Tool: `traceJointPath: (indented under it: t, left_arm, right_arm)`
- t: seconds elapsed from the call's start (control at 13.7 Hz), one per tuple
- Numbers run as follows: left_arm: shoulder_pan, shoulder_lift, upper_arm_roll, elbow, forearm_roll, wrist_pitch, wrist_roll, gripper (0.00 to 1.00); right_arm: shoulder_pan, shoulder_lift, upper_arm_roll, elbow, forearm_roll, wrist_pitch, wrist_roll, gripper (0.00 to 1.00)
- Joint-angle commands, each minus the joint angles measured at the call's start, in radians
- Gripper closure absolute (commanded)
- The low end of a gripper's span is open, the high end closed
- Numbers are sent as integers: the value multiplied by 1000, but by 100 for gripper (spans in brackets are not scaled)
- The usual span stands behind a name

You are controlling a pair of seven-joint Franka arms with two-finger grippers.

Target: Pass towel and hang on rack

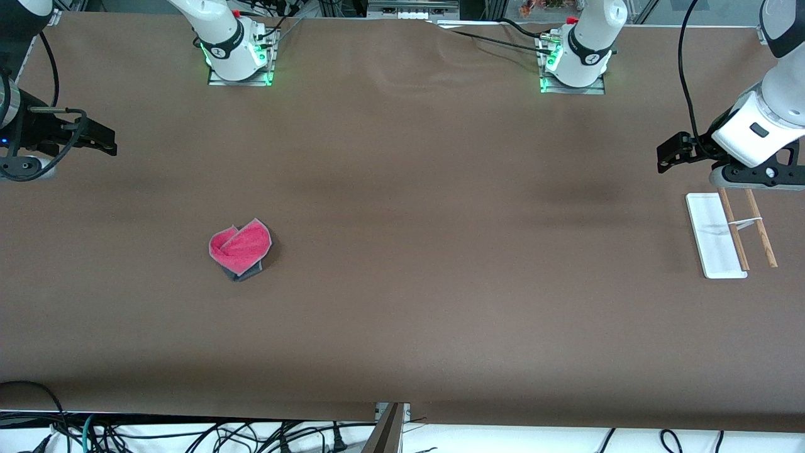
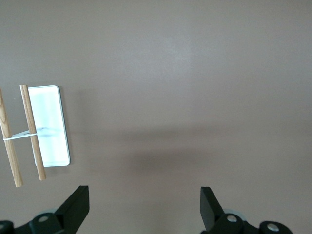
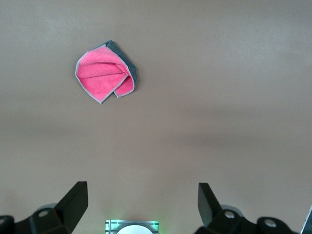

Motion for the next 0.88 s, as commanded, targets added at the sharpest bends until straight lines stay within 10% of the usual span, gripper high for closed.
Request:
traceJointPath:
  t: [0.0,0.8]
  left_arm:
    - [12,-7,-3,2,-27,-13,24,0]
    - [12,-8,-4,3,-27,-16,21,0]
  right_arm:
    - [-10,8,9,25,17,-6,5,0]
    - [16,163,12,24,66,142,5,0]
